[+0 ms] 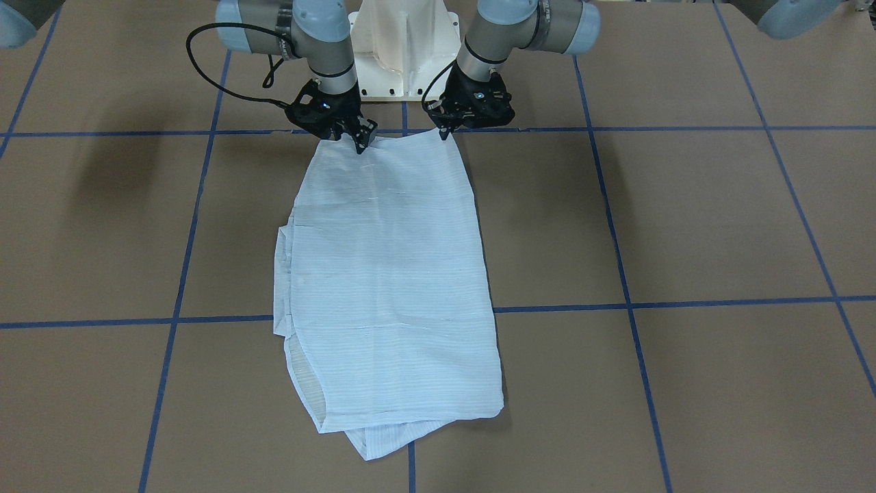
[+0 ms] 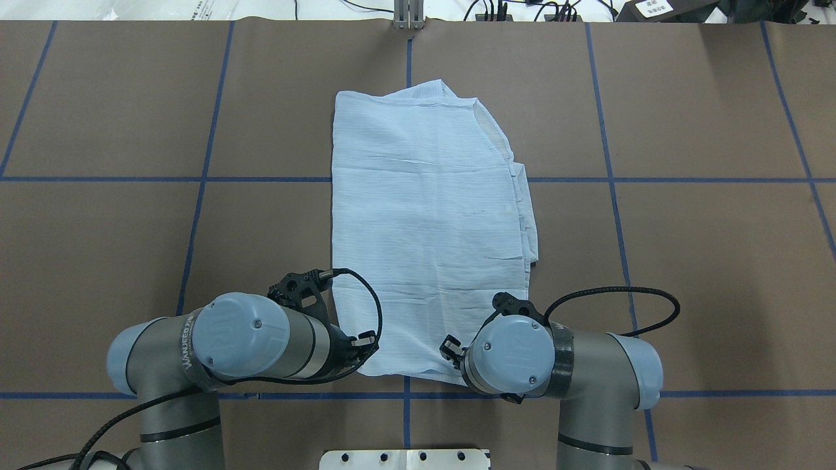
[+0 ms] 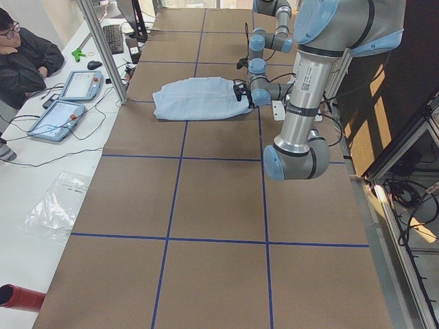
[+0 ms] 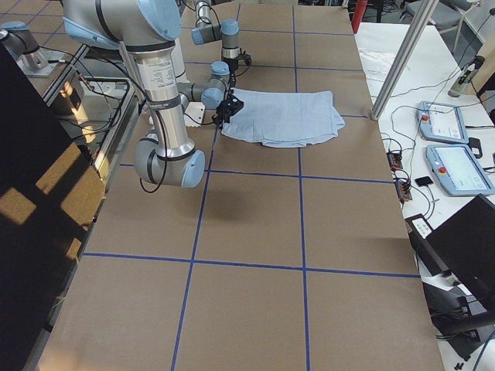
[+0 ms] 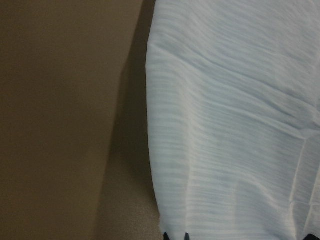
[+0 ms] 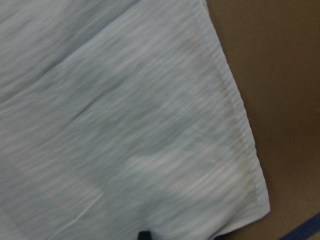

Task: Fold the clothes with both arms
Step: 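Move the right gripper to the shirt's corner nearest the robot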

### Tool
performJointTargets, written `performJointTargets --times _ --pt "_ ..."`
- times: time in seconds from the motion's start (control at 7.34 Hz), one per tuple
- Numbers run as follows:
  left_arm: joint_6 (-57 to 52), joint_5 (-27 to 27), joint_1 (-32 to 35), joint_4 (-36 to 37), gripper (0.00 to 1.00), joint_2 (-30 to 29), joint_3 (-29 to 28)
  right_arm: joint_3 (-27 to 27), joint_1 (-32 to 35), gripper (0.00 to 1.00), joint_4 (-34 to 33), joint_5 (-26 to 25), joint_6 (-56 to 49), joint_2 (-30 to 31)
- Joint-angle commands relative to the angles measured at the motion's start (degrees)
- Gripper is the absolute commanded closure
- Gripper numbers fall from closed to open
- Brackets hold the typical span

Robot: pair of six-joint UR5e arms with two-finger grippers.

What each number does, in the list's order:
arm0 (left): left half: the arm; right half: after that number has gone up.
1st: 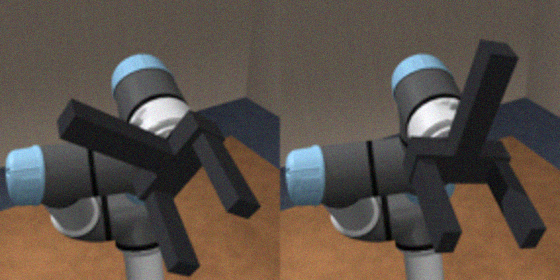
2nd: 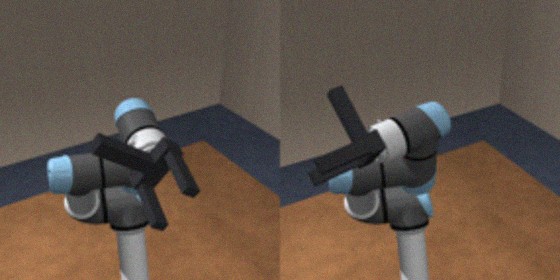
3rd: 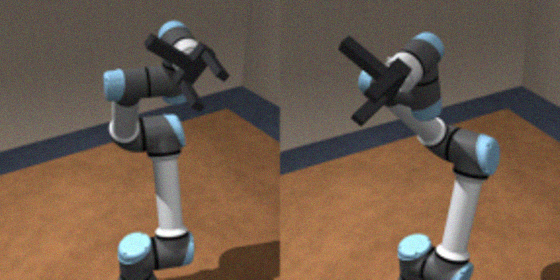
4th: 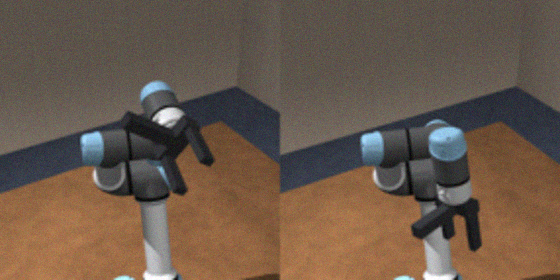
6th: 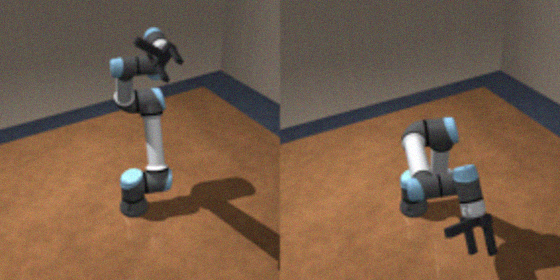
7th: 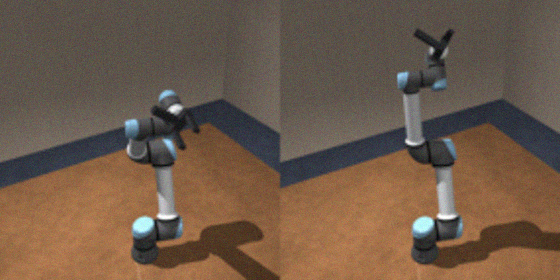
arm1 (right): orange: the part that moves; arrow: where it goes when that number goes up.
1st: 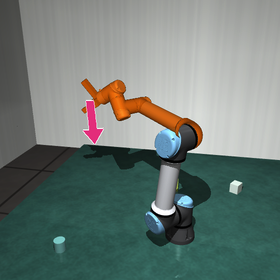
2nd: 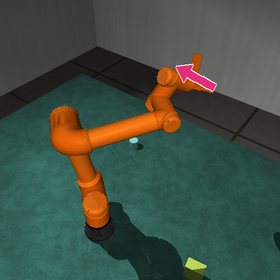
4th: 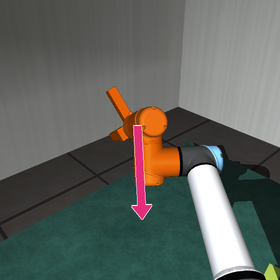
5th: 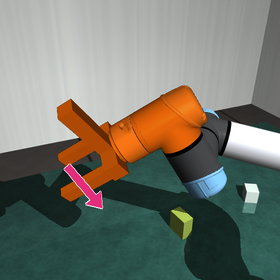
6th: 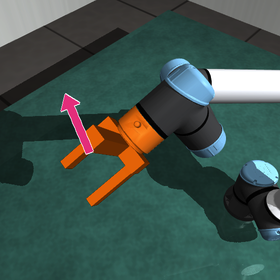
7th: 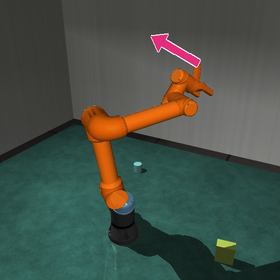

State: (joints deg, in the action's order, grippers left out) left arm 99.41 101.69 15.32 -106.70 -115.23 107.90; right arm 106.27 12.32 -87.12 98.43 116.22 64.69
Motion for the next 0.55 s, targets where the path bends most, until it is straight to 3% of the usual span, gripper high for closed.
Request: performJointTargets --times 0.0,0.27,0.41 --pt "0.0 0.0 0.0 0.0 1.00 0.0 -0.2 0.1 0.2 0.88 0.0 0.0 0.0 0.0" --pt "0.0 0.0 -0.1 0.0 1.00 -0.1 -0.3 0.3 0.5 1.00 -0.1 0.1 0.1 0.0" --pt "0.0 0.0 -0.1 0.0 1.00 -0.2 -0.2 0.8 0.9 1.00 -0.1 0.0 0.1 -0.2"
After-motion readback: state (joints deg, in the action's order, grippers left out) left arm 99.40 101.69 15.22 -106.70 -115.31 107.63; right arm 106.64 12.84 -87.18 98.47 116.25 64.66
